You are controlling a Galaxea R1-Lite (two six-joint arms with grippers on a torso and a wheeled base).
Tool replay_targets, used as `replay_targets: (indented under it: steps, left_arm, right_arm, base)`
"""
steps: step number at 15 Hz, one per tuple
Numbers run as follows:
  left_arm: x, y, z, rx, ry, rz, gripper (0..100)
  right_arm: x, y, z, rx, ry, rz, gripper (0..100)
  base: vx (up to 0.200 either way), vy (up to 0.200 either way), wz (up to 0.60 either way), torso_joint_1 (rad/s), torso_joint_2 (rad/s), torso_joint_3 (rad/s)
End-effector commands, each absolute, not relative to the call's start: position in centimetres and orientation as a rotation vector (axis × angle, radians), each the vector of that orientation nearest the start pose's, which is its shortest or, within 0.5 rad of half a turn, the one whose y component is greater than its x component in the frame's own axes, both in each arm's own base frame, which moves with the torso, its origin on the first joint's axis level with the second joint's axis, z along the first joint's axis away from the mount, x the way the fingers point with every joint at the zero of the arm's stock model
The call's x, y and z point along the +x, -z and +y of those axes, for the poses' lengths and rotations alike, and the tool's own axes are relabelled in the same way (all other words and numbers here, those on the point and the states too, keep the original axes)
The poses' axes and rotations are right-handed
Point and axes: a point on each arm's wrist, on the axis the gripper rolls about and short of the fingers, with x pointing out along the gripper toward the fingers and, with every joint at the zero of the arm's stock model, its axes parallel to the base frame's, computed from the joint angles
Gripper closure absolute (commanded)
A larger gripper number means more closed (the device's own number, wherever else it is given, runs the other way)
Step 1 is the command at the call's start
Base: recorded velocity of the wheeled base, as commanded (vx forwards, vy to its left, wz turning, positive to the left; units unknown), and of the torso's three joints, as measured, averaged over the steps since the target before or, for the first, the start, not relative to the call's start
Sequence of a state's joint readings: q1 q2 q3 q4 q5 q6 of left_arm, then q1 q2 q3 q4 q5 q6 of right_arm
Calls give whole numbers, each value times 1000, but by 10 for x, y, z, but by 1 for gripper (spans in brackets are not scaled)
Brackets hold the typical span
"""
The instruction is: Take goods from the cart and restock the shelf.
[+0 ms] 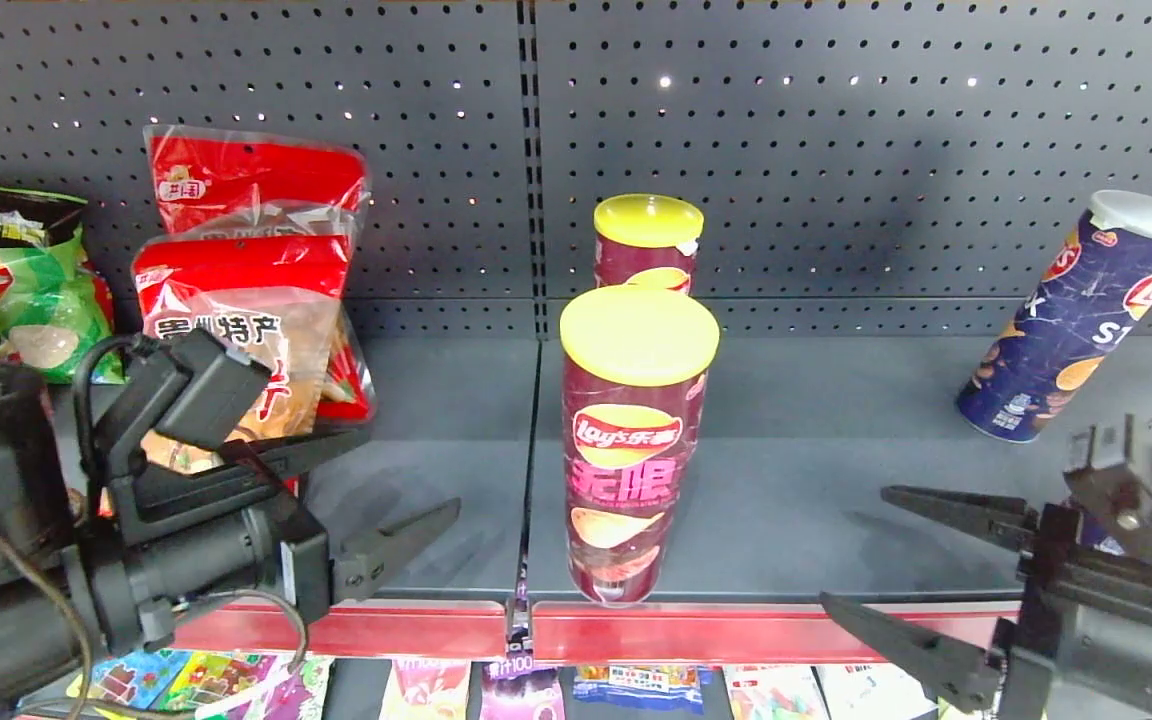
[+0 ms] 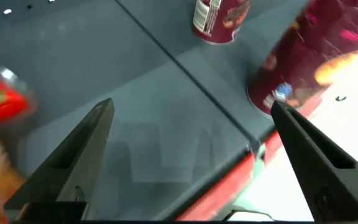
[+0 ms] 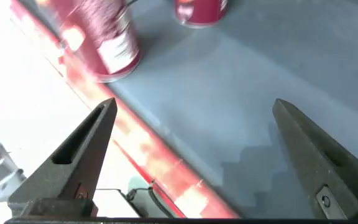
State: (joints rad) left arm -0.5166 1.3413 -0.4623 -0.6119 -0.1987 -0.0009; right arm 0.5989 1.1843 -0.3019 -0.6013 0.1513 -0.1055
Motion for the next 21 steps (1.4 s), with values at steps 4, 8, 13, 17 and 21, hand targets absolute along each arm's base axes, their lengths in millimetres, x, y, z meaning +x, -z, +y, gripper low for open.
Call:
replay_targets:
  steps: [4,8,13,17,21]
  left_arm:
    - [195,-160,-137,74,781,367,0]
    - [206,-150,-147,88,781,409,0]
    - [208,-141,-152,104,778,442,0]
    - [219,-138,-159,110,768,446,0]
    - [221,-140,-169,114,791,438,0]
  right_arm:
    - [65,-146,48,-139,-757,130,0]
    - [47,-153,30,-126,-670,95,0]
    - [32,-156,20,-121,-635,106,0]
    - [31,-158,19,-116,-605,93,0]
    - [31,-158,18,-111,-598,96,0]
  base:
    - [0,0,0,0,0,0]
    - [0,0,0,0,0,0]
    - [0,0,0,0,0,0]
    - [0,0,0,0,0,0]
    - [0,0,0,0,0,0]
